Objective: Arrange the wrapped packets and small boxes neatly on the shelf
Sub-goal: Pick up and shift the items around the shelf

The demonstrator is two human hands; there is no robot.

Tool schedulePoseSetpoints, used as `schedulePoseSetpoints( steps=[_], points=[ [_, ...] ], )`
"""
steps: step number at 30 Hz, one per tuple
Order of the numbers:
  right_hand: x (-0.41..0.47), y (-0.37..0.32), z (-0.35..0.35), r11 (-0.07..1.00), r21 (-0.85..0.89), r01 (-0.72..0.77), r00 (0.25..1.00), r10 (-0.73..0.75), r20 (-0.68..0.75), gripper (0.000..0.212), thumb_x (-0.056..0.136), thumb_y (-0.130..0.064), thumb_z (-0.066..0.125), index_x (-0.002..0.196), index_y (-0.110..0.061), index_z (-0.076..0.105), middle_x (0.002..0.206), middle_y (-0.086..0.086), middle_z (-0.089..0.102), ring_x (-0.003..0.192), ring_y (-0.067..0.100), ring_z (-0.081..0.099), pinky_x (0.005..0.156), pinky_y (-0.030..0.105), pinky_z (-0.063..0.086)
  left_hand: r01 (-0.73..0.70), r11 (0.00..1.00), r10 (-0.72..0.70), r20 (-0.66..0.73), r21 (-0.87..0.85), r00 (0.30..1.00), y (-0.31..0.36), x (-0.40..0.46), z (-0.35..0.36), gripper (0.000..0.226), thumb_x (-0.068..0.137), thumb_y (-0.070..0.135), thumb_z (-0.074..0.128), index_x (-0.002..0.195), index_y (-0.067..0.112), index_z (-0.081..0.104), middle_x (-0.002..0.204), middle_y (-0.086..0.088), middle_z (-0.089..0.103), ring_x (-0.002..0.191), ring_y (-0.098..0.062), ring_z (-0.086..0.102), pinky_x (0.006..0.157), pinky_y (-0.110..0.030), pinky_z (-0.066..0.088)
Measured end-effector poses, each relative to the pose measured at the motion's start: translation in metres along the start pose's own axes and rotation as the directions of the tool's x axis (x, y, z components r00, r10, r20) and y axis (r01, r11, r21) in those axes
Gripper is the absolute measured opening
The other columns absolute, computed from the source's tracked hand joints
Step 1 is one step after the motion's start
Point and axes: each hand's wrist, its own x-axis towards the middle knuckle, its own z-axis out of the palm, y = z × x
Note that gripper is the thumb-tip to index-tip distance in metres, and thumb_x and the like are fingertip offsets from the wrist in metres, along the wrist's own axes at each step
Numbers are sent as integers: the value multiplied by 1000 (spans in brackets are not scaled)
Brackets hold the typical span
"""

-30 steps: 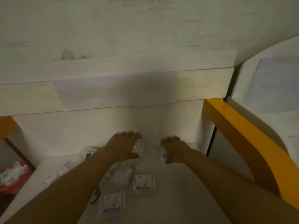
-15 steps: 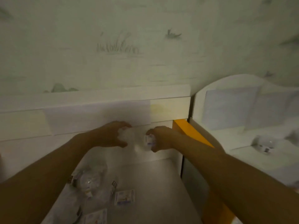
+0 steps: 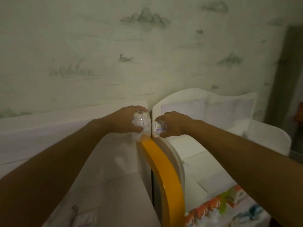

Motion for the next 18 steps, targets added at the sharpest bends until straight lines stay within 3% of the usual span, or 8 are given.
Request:
schedulePoseSetpoints(
  steps=[6, 18],
  points=[
    [-51, 101, 0, 996, 26, -85, 996, 85, 3, 69, 79, -44, 69, 140, -25, 44, 132, 7, 56, 117, 28, 53, 96, 36, 45, -21, 999, 20, 36, 26, 999, 74, 63, 47, 75, 73, 37, 80, 137, 36, 41, 139, 8, 47, 119, -12, 46, 97, -25, 38],
    [-128, 258, 67, 972, 161, -170, 980, 151, 129, 65, 78, -45, 70, 136, -26, 48, 134, 3, 56, 120, 25, 54, 100, 37, 45, 7, 989, -41, 230, 148, 972, 171, 130, 169, 72, 75, 43, 77, 137, 29, 42, 137, 3, 50, 121, -18, 49, 103, -34, 42]
  ],
)
